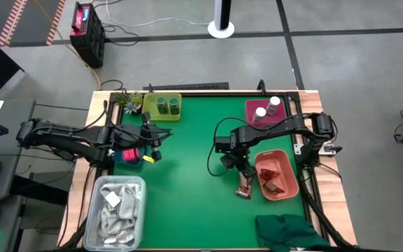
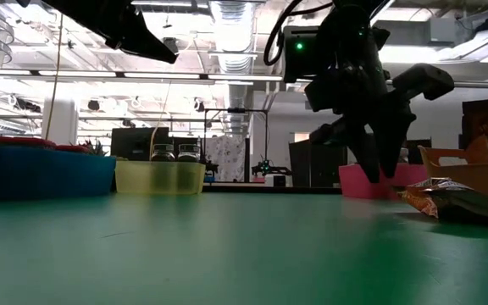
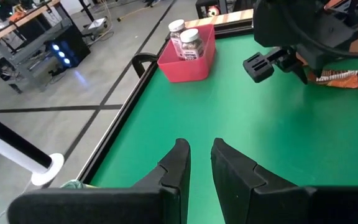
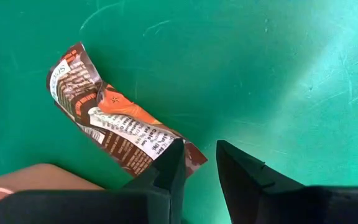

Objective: Sort spices by type
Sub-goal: Put the orange seasoning pack into the orange bin

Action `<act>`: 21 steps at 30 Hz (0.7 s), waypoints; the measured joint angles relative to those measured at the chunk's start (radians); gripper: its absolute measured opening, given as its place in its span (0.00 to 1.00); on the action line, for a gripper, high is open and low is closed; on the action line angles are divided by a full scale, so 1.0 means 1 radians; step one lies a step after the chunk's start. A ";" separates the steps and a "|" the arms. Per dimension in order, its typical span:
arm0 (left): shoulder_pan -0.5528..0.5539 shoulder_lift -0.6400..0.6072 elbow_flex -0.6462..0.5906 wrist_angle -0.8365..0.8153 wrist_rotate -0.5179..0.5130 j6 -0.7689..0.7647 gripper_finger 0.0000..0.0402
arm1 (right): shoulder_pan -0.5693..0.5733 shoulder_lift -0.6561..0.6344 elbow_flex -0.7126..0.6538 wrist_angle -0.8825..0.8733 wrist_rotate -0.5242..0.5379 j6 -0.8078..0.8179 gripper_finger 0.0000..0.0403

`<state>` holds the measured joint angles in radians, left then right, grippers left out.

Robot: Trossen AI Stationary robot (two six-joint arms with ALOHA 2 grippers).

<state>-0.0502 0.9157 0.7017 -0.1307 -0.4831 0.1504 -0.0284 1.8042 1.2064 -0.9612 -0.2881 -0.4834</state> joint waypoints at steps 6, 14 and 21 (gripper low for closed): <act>0.000 0.000 0.000 0.000 0.000 0.003 0.14 | -0.004 0.000 0.000 0.010 -0.003 -0.015 0.29; 0.000 0.000 0.000 0.000 0.000 0.004 0.14 | -0.016 0.000 0.000 0.011 -0.030 -0.021 0.29; 0.000 0.000 0.000 -0.014 0.000 0.004 0.14 | -0.019 0.001 -0.047 0.049 -0.031 -0.031 0.29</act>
<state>-0.0500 0.9157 0.7017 -0.1450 -0.4828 0.1539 -0.0475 1.8052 1.1598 -0.9120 -0.3191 -0.5143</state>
